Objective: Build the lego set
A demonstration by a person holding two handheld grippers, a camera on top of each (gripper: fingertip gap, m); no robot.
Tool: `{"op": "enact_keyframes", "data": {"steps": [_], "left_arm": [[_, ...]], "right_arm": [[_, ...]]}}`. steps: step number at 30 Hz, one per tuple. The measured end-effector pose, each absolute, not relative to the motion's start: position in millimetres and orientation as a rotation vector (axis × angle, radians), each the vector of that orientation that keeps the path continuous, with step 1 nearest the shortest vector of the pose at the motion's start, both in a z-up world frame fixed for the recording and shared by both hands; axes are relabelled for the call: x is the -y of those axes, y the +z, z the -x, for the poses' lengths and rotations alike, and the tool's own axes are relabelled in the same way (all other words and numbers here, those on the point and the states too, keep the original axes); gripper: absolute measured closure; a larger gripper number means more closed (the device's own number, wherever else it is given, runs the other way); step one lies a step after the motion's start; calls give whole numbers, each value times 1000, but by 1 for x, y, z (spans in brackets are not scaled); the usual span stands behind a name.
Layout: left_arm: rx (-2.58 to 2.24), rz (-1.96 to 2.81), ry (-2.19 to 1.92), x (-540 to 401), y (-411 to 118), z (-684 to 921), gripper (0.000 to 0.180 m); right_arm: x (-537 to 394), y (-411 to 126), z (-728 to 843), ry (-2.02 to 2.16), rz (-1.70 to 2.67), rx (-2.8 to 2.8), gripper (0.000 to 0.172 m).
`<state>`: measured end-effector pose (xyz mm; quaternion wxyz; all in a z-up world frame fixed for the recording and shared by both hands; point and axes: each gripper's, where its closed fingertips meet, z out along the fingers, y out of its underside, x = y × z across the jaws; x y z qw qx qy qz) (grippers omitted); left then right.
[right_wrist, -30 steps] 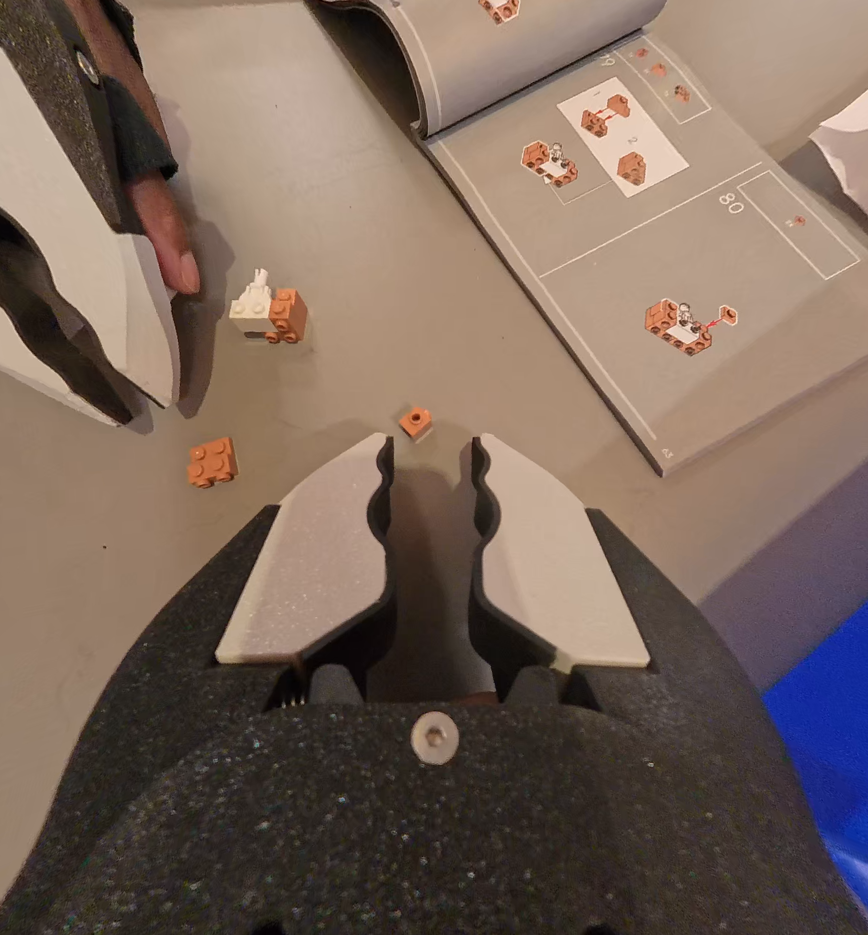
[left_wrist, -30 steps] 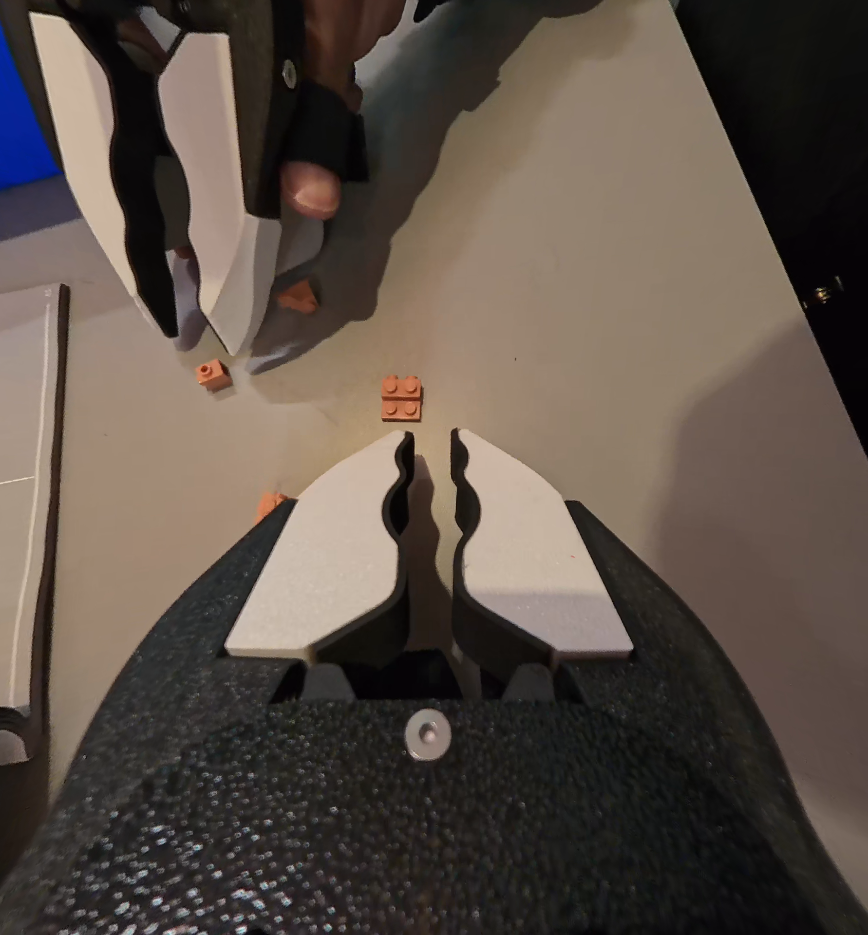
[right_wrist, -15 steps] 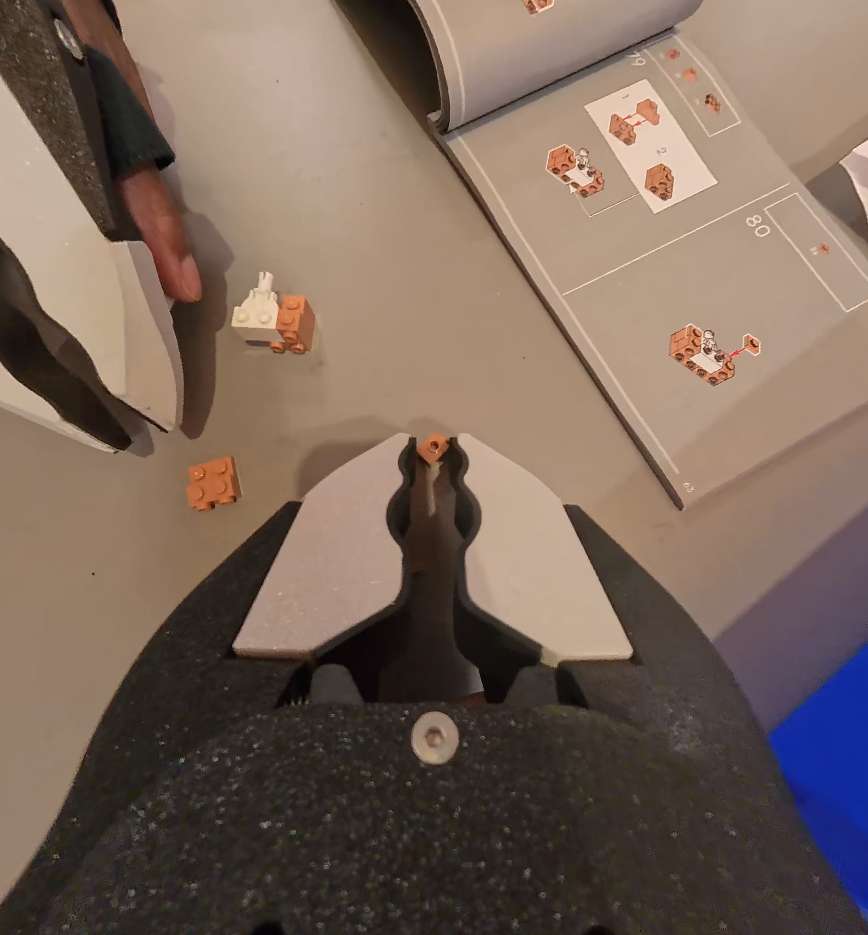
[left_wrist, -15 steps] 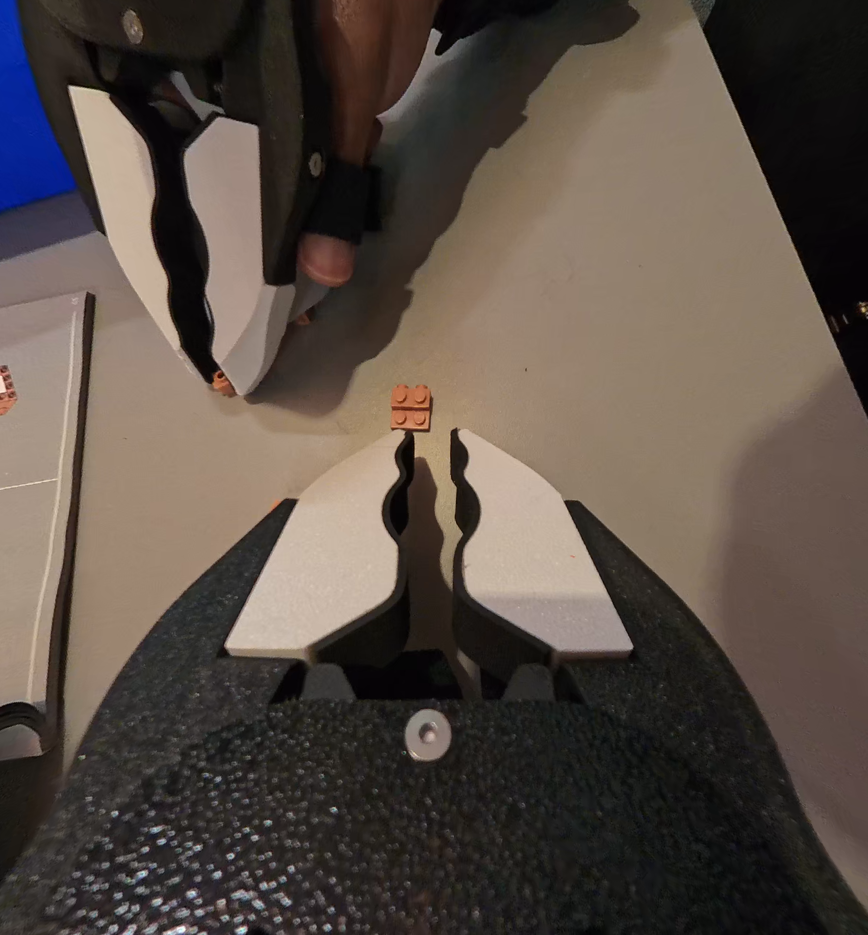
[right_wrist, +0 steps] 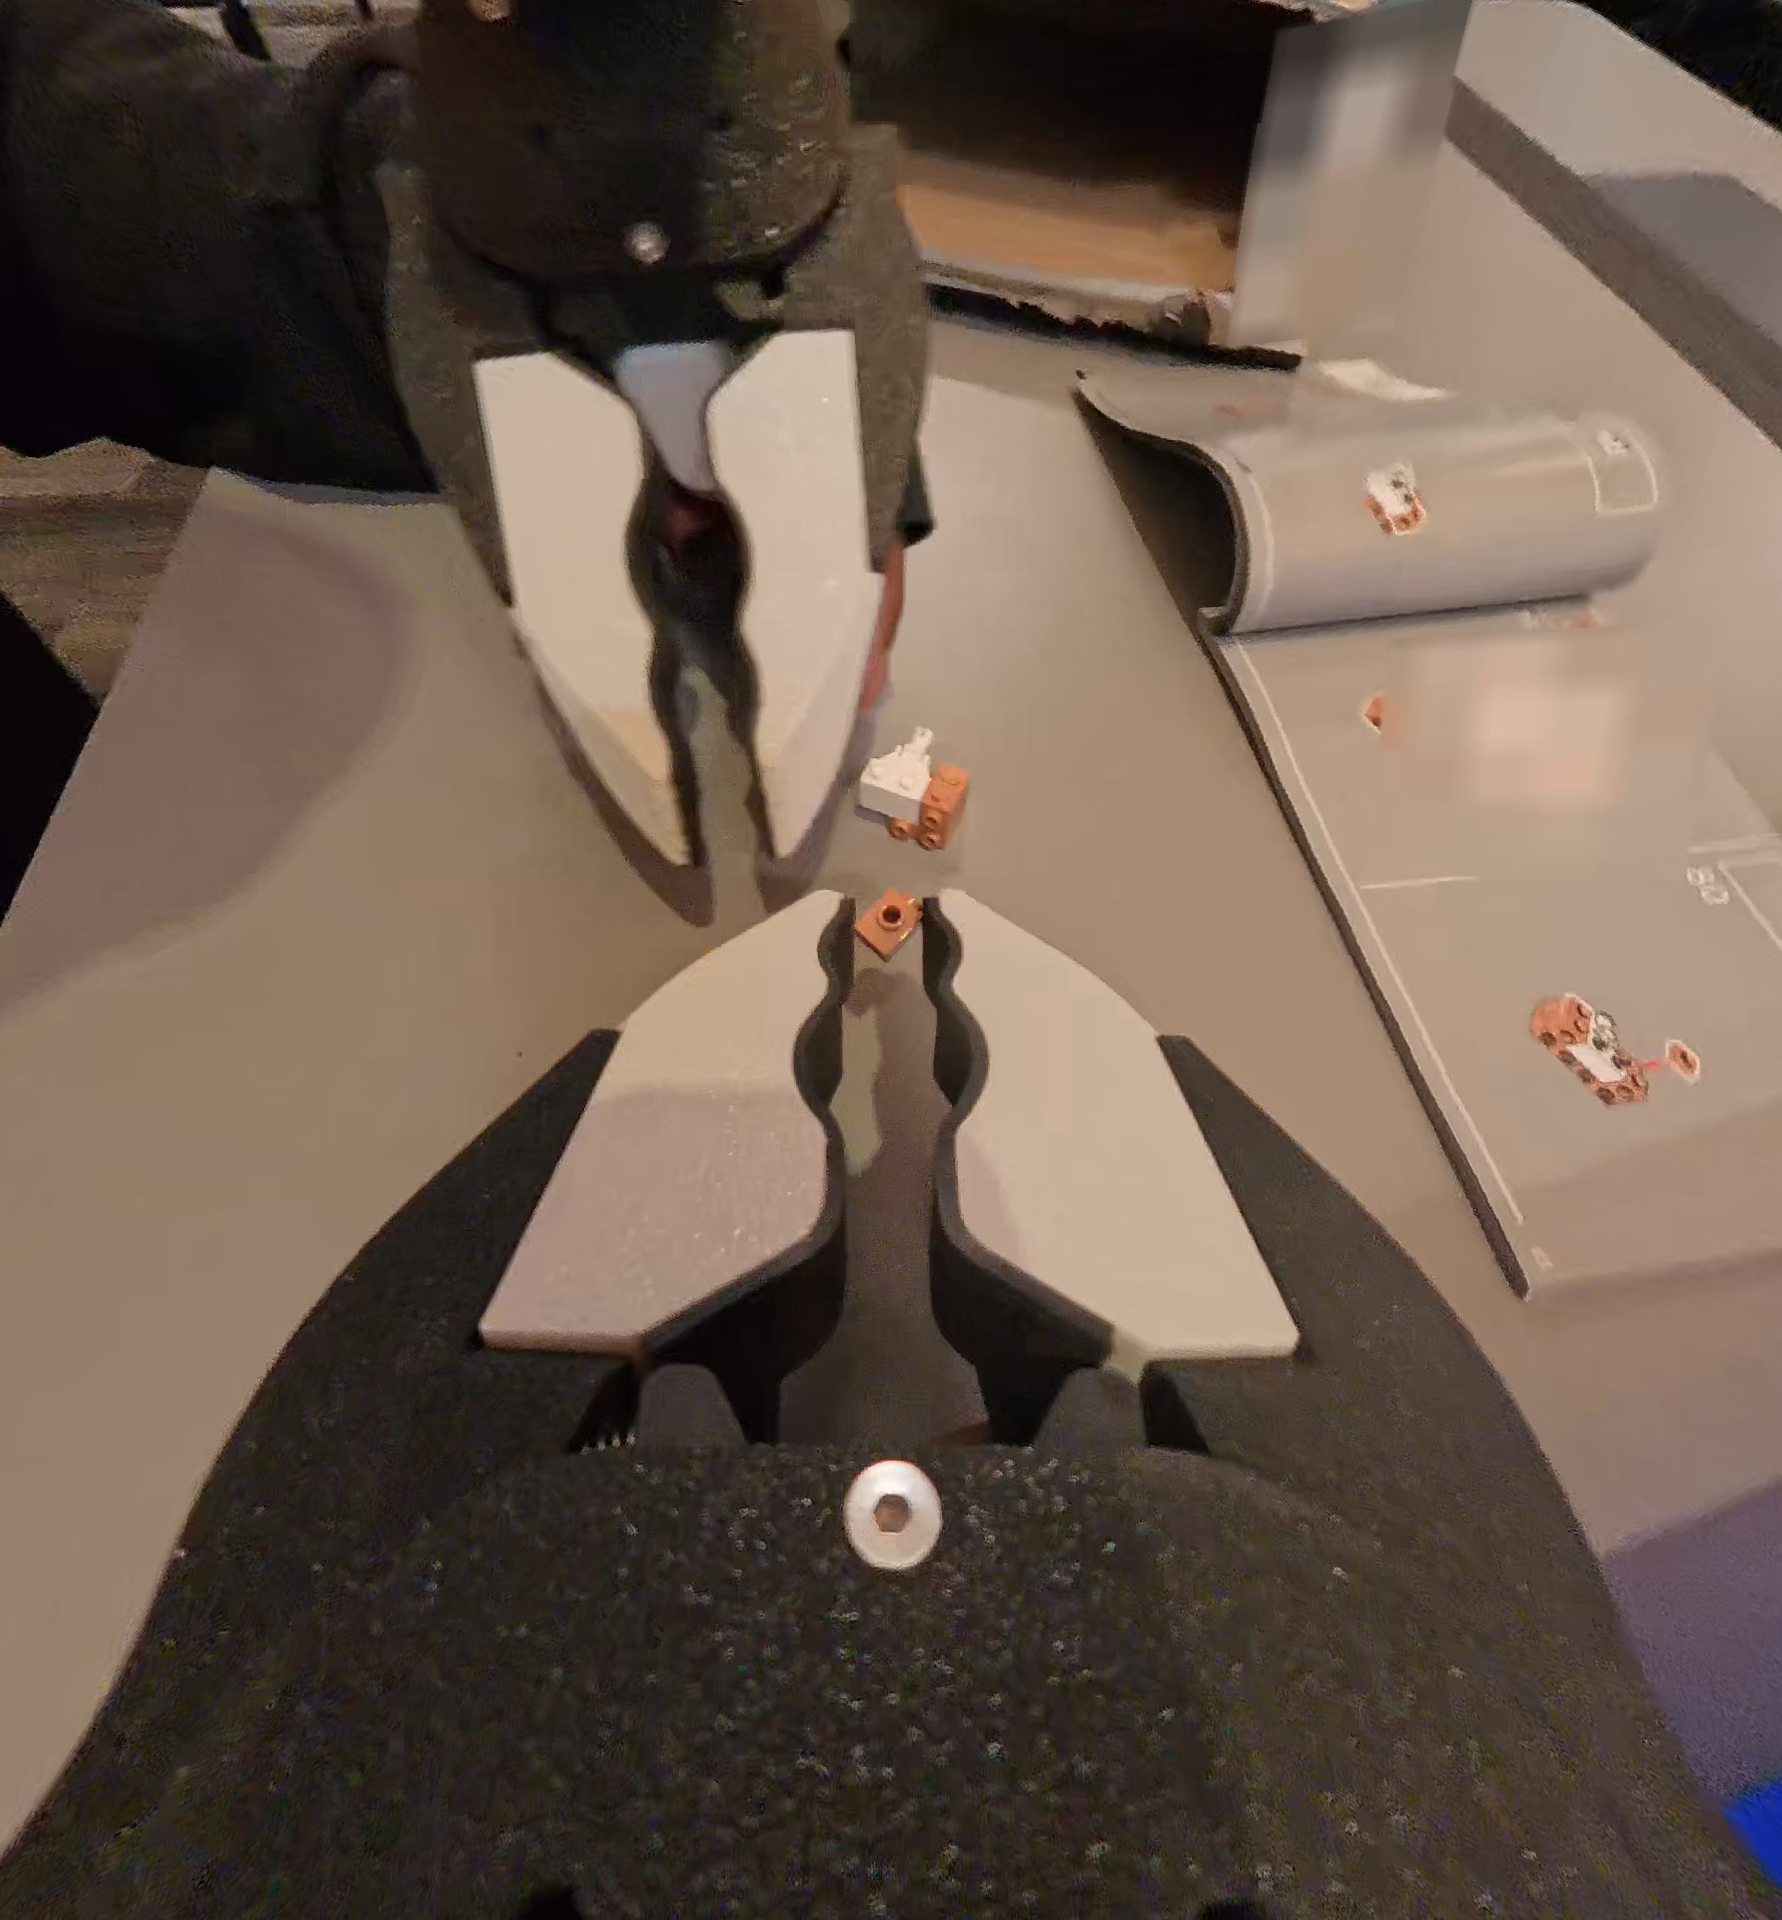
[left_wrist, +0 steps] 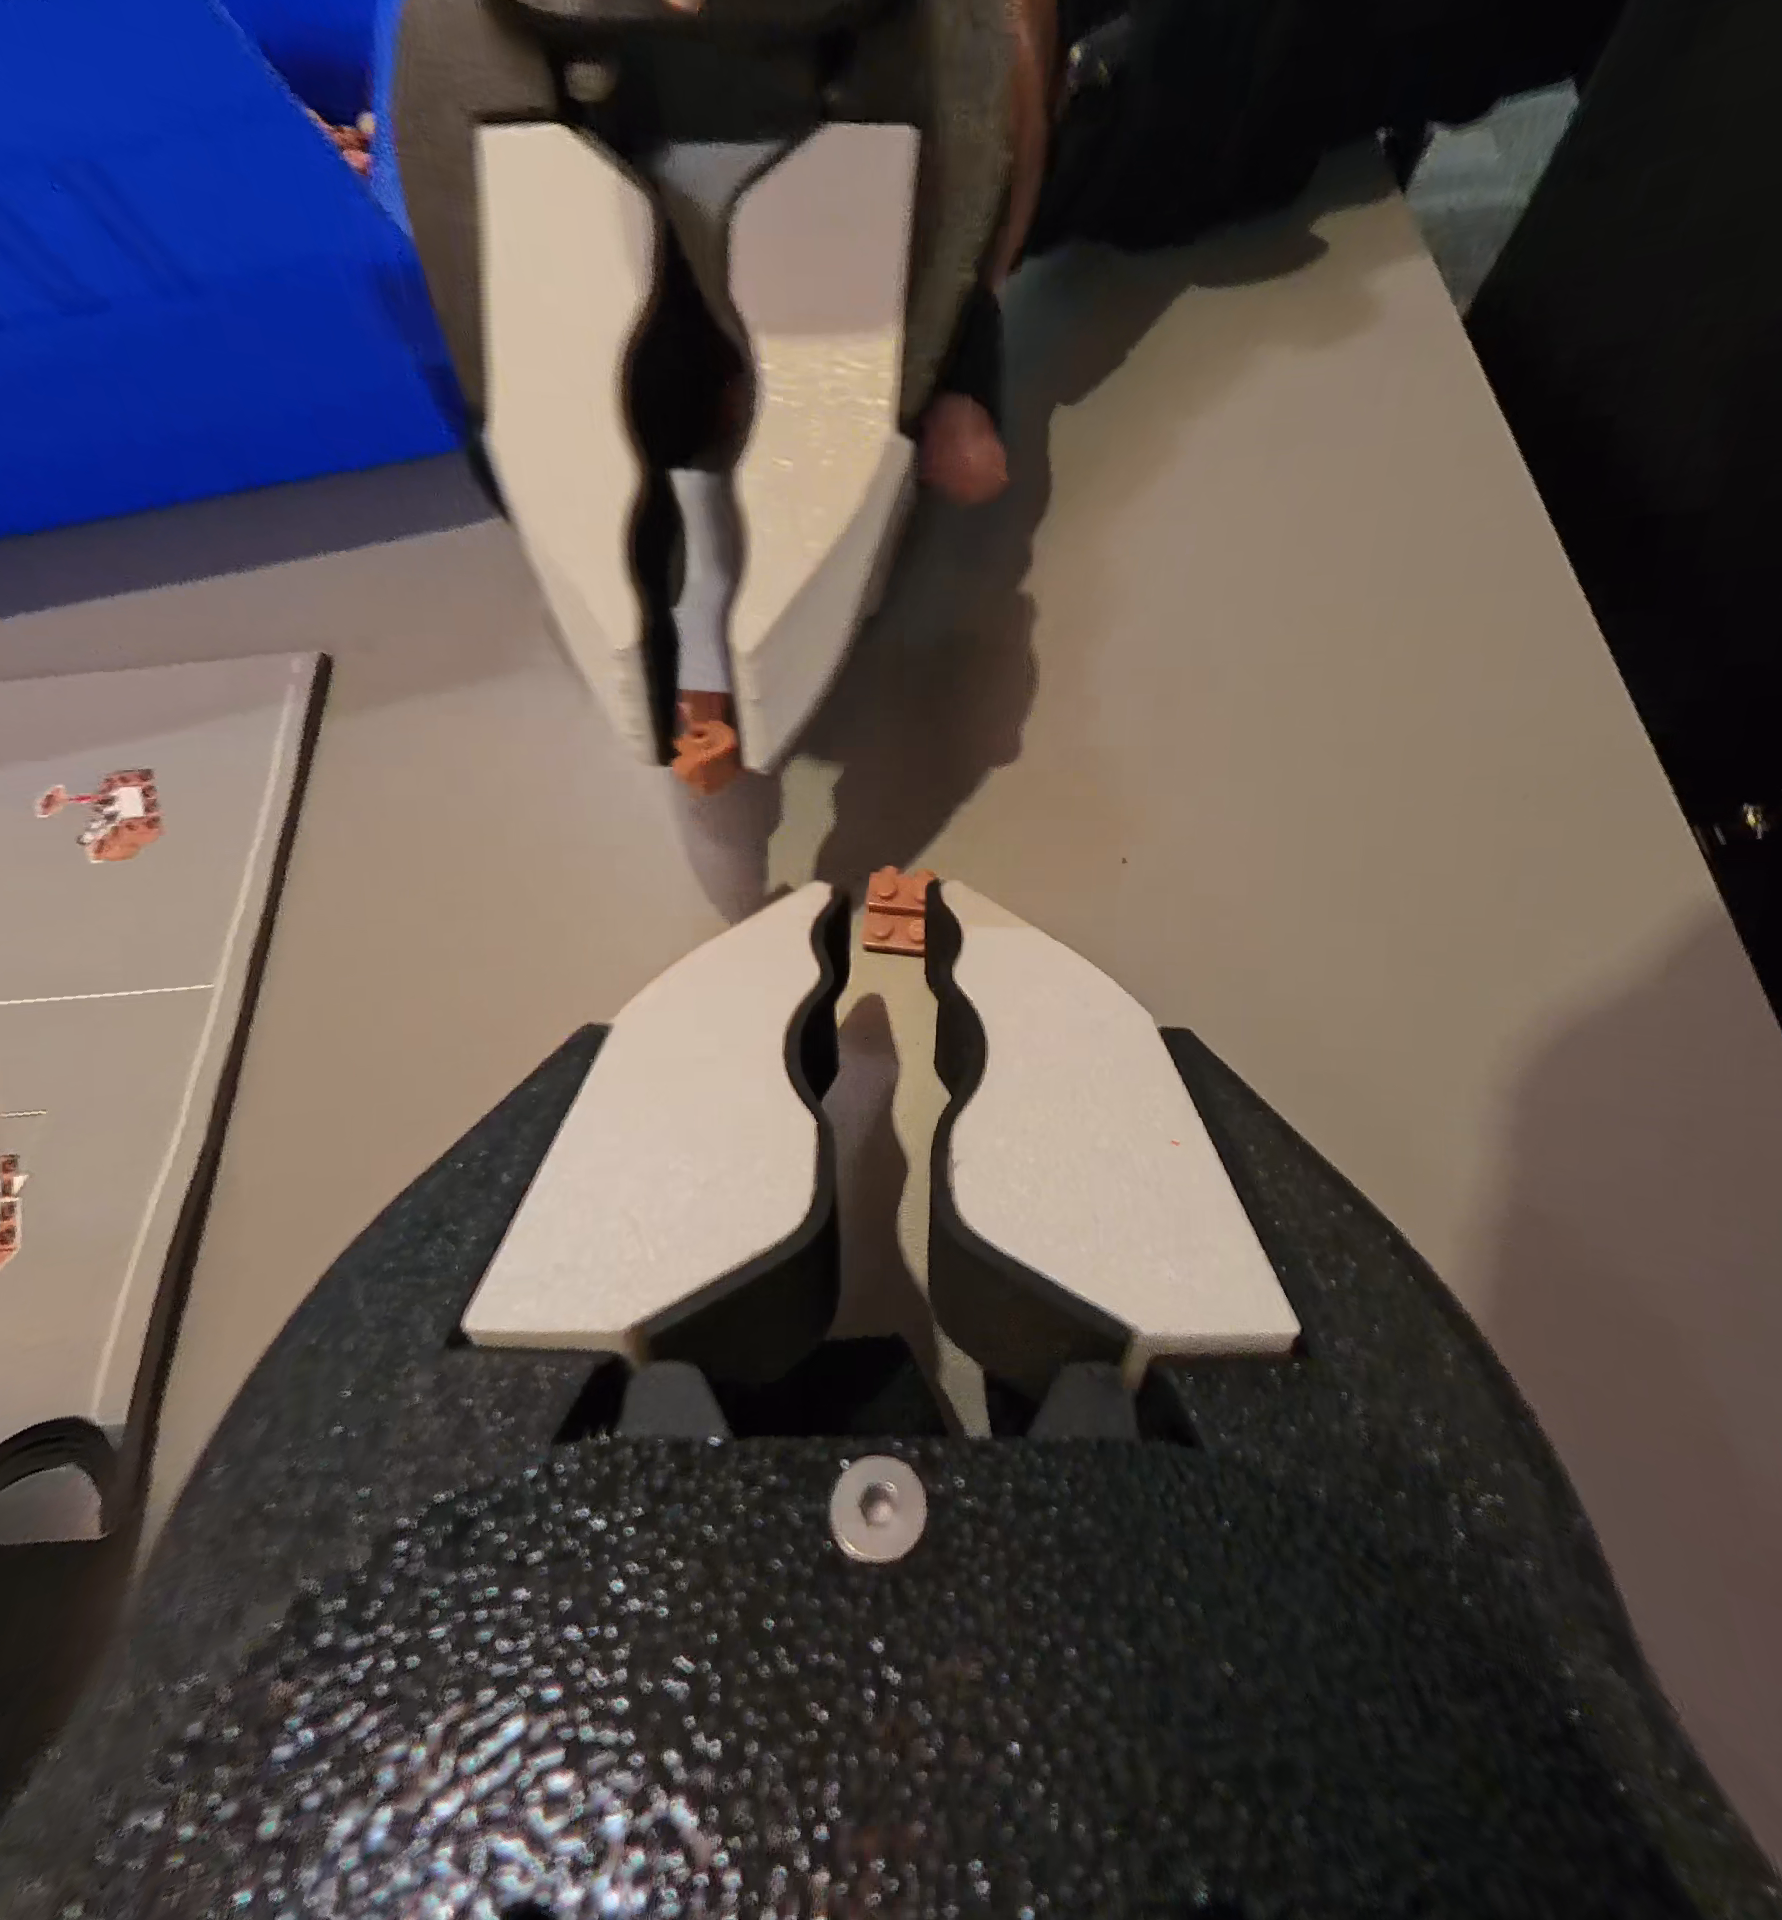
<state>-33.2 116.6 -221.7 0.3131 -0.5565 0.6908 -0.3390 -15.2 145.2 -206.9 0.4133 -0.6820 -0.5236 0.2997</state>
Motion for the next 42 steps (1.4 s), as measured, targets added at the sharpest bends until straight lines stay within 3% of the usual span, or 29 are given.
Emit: {"op": "enact_keyframes", "data": {"steps": [11,15,18,24,29,32,42], "left_arm": [[-1856,1501,-835,-120,-232,37,166],[-1861,1497,-826,-120,-232,38,166],[-1852,1495,-826,-121,-230,38,166],[-1844,1495,-826,-123,-229,39,167],[-1846,1497,-824,-123,-230,39,167],[-1833,1495,-823,-125,-229,39,167],[-1705,1443,-873,-131,-211,32,163]], "right_arm": [[-129,-248,0,554,1796,1622,159],[-128,-248,-5,525,1796,1650,140],[-137,-240,-13,521,1821,1584,138],[-156,-242,-31,426,1936,1478,139],[-155,-251,-32,431,1988,1472,155],[-153,-249,-29,442,1967,1475,155],[-130,-195,26,775,1663,1265,156]]}}
